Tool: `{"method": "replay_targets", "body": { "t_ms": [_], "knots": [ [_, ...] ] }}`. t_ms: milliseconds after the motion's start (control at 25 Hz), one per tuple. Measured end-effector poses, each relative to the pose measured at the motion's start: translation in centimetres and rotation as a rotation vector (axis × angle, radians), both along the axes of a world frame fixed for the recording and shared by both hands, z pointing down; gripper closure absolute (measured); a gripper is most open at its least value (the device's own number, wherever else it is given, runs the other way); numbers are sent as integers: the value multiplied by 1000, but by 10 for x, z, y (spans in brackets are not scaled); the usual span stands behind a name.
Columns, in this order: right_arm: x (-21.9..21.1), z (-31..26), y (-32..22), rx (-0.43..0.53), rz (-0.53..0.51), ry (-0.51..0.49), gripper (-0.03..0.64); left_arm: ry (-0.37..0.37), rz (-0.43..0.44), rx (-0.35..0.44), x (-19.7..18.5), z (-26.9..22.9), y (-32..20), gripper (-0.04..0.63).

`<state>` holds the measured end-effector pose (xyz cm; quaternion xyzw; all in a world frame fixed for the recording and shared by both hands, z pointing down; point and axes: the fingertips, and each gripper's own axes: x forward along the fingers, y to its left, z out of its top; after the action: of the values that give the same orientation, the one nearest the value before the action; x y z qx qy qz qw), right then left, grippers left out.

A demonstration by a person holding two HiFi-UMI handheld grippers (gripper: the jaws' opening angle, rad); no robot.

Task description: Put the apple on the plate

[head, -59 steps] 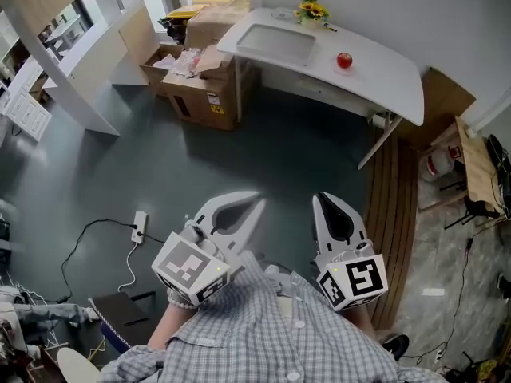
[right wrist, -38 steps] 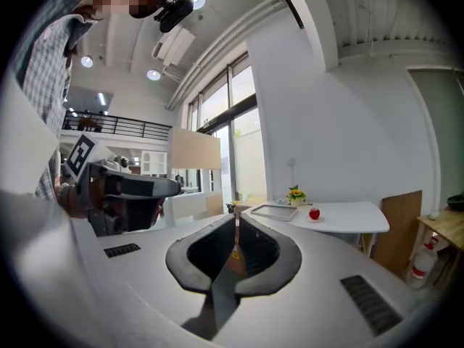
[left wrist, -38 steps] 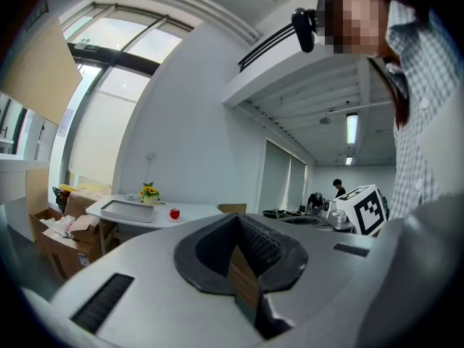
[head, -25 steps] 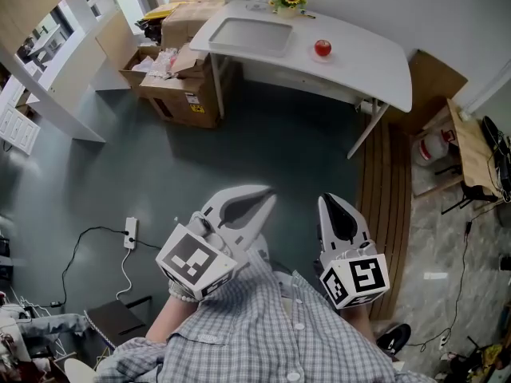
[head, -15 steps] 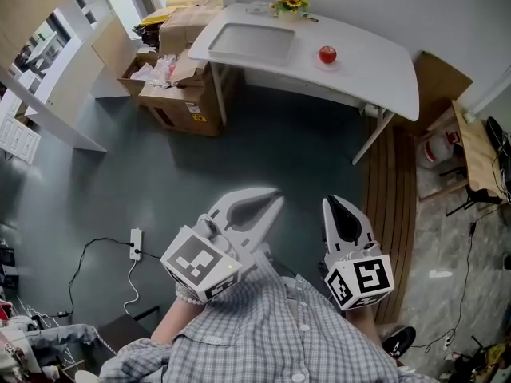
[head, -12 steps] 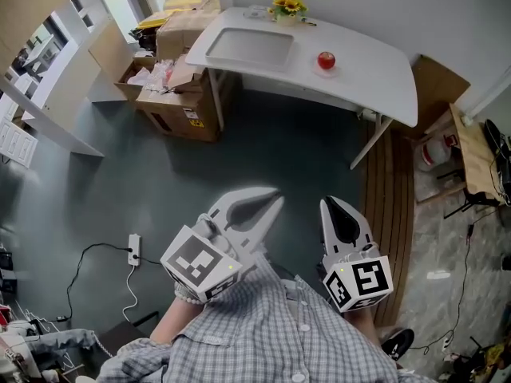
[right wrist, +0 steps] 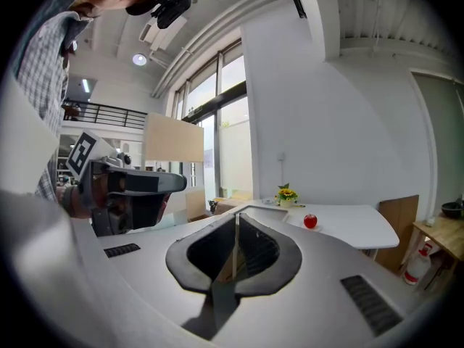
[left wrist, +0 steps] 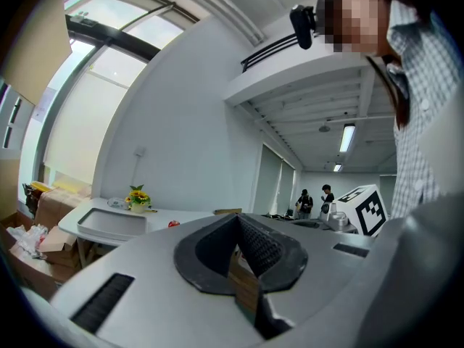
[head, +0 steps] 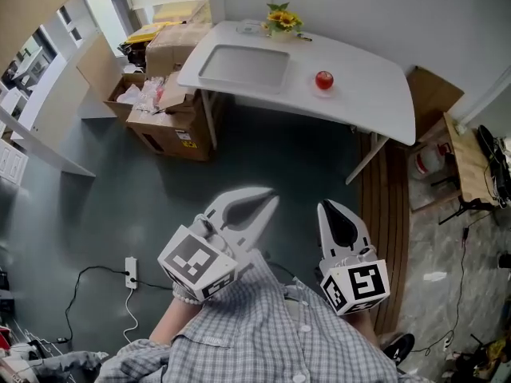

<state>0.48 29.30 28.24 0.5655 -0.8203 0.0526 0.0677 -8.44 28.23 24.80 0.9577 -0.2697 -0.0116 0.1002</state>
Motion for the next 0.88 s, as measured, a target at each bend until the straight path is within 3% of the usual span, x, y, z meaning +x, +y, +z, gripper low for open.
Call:
{"method": "replay_targets", "body": {
  "t_ms": [400, 880],
  "knots": [
    [1, -9, -44, 44, 93, -11, 588, -2, 84, 23, 3, 1, -51, 586],
    [8, 17, -34, -66, 147, 93, 588, 51, 148, -40, 8, 15, -63, 586]
  ]
}}
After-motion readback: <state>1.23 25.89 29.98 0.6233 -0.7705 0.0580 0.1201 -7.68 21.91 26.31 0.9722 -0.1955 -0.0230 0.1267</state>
